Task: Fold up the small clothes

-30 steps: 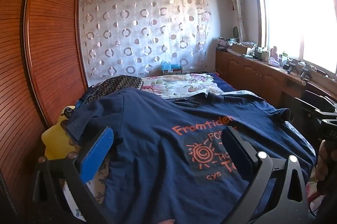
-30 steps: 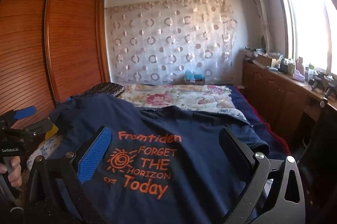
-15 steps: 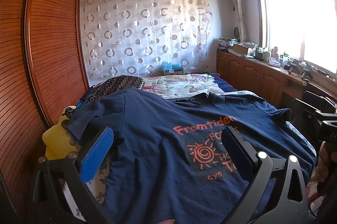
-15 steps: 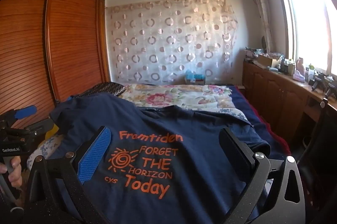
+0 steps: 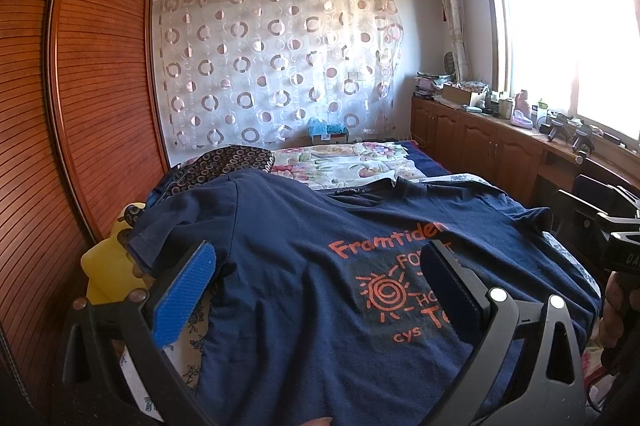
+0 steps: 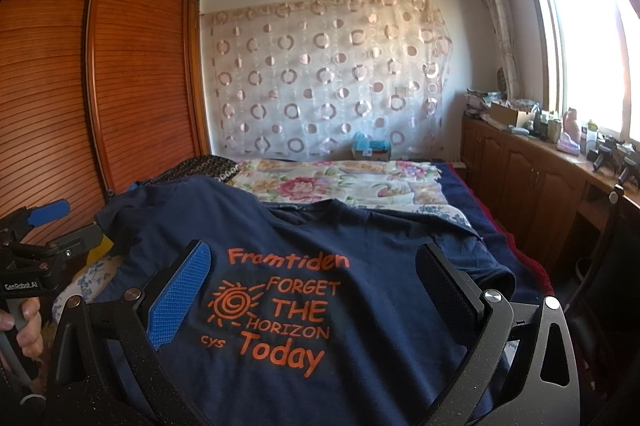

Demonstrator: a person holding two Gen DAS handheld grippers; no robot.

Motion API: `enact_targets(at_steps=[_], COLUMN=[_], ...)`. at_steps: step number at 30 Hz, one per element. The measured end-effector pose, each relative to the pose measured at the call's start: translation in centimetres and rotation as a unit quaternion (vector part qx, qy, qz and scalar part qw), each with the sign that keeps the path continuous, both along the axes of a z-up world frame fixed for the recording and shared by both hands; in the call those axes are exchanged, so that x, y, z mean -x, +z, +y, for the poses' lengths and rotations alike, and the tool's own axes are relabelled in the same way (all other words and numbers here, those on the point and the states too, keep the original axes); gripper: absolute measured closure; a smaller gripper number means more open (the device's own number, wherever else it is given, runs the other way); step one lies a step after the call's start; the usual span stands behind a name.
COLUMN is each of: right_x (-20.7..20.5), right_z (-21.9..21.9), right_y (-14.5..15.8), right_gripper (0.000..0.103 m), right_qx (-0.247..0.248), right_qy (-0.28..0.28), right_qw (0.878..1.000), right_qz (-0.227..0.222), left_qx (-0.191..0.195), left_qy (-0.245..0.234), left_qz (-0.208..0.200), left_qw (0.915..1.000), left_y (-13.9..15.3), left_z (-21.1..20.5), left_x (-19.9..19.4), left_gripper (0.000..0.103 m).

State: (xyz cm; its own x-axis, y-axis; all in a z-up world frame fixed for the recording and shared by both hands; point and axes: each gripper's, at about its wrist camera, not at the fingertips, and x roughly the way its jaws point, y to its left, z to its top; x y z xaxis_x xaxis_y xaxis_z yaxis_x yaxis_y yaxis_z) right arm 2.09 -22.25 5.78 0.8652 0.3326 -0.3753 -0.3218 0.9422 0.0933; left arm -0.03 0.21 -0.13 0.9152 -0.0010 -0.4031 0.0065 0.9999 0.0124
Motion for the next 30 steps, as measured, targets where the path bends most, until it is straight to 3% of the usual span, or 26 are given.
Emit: enact_targets(at_steps=[30], right_x=[0.12], right_z=[0.45], right_y=[-0.09], right_gripper=[0.0], right_qx=[0.0], right_qy=[0.001], right_qw=[1.0], right_qz=[-0.001], left_qx=[-0.001], left_qy=[0.0], left_qz=[-0.003], left_qw=[1.0], left_y=[0.04], left_z=[-0.01], left_x=[0.21], left_gripper=[0.0])
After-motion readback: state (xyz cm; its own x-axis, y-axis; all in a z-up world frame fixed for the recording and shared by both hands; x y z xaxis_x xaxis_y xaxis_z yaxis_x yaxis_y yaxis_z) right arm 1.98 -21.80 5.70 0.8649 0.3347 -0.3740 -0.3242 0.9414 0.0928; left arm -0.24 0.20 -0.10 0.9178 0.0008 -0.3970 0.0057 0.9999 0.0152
